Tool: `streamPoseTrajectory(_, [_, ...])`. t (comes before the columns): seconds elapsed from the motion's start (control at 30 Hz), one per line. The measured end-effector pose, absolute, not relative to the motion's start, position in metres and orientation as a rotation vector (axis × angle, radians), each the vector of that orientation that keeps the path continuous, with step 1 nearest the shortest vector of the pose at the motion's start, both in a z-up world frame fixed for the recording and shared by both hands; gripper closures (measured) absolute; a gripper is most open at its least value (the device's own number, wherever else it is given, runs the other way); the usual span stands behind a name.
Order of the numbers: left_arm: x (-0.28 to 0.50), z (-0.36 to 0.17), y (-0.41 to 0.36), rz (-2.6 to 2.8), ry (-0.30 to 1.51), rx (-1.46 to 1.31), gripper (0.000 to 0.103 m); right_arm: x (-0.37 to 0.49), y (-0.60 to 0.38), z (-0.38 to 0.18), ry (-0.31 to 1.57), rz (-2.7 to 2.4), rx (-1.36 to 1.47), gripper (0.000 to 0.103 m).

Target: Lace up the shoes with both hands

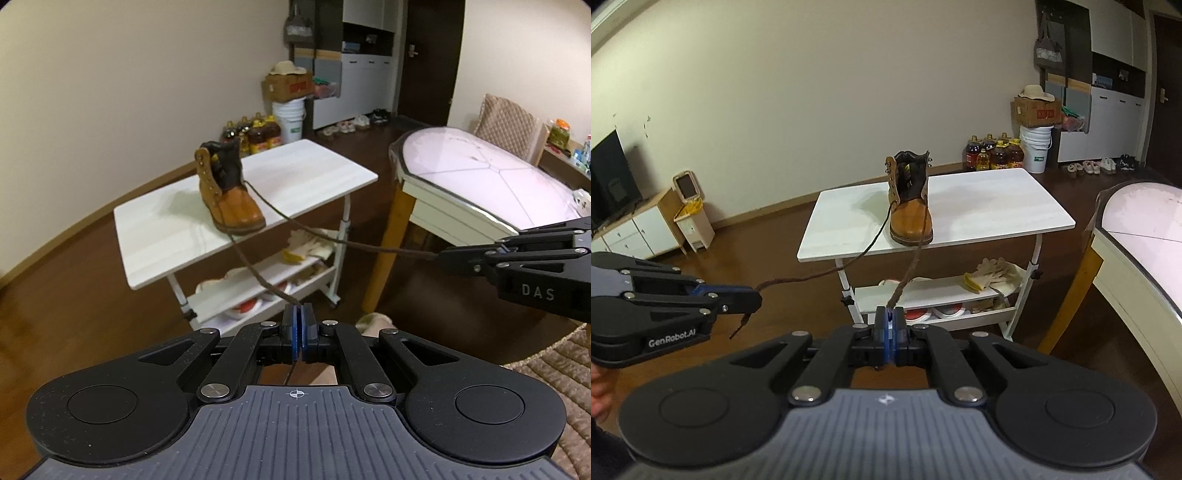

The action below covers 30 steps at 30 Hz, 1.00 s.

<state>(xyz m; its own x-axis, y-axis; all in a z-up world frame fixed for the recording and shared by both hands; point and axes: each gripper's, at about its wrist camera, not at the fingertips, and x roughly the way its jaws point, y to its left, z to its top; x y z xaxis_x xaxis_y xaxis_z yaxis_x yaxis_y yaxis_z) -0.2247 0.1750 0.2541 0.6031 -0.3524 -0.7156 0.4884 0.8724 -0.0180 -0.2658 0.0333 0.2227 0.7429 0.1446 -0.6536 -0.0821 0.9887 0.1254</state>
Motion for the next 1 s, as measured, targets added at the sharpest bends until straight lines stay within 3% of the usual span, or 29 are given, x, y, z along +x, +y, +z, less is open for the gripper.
streamPoseTrajectory(0.63, [-0.229,0.244,0.167,-0.556,0.837,0.179,0.101,-0.267,0.032,0.217,0.771,0.154,0.042,0.101])
streamPoseTrajectory(1.0, [-0.124,0.271,0.217,-0.388,0.701,0.196,0.101,-0.234,-0.005,0.243,0.678,0.045,0.098,0.101])
